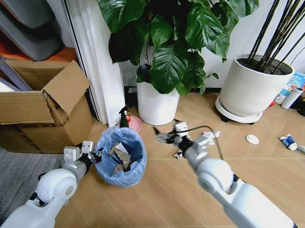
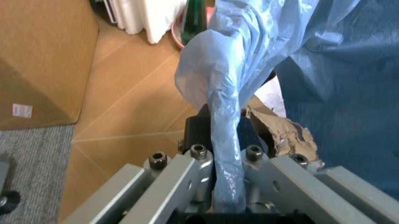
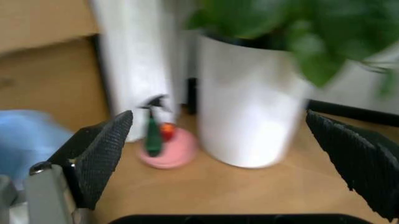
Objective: Pick up the trash bin and place the garbage on the floor into it.
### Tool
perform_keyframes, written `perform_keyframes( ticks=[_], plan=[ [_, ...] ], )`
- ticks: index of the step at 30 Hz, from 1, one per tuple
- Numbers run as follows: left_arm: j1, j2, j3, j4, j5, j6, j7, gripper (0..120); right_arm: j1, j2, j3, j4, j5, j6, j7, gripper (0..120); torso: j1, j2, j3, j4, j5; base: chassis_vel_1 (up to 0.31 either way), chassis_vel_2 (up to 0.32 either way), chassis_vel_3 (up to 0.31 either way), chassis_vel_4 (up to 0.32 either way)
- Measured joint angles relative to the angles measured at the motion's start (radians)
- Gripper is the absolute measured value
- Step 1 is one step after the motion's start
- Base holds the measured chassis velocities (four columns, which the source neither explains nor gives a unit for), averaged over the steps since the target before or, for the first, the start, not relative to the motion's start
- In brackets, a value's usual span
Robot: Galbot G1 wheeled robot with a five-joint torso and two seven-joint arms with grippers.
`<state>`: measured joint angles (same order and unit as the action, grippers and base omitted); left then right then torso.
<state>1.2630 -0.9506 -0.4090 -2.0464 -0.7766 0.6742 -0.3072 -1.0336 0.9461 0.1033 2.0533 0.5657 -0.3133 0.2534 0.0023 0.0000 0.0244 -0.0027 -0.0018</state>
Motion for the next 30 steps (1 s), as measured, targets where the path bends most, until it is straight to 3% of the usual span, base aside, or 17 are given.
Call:
perform_keyframes(
  ticks=[5,10,21,30],
  plan=[
    [0.003,0.004,0.003,-0.005,-0.005,0.007,-0.006,0,-0.098,0.014,0.112,-0.029,-0.064,0.017,-0.011,100,0.0,0.0,0.0,-0.0001,0.0,0.0,0.0,0.0,0.0],
    [0.013,0.004,0.013,-0.007,-0.001,0.007,-0.005,0,-0.141,0.031,0.153,-0.063,-0.104,0.025,-0.033,100,0.0,0.0,0.0,0.0003,0.0,0.0,0.0,0.0,0.0],
    [0.022,0.005,0.017,-0.016,0.006,0.006,0.002,0,-0.173,0.053,0.187,-0.095,-0.133,0.031,-0.05,100,0.0,0.0,0.0,0.0001,-0.0002,-0.011,0.011,0.015,-0.011],
    [0.024,0.006,0.022,-0.015,0.015,0.003,0.014,0,-0.179,0.075,0.18,-0.119,-0.153,0.034,-0.051,100,0.0,0.0,0.0,0.0002,-0.0002,-0.134,0.15,0.141,-0.134]
  ],
)
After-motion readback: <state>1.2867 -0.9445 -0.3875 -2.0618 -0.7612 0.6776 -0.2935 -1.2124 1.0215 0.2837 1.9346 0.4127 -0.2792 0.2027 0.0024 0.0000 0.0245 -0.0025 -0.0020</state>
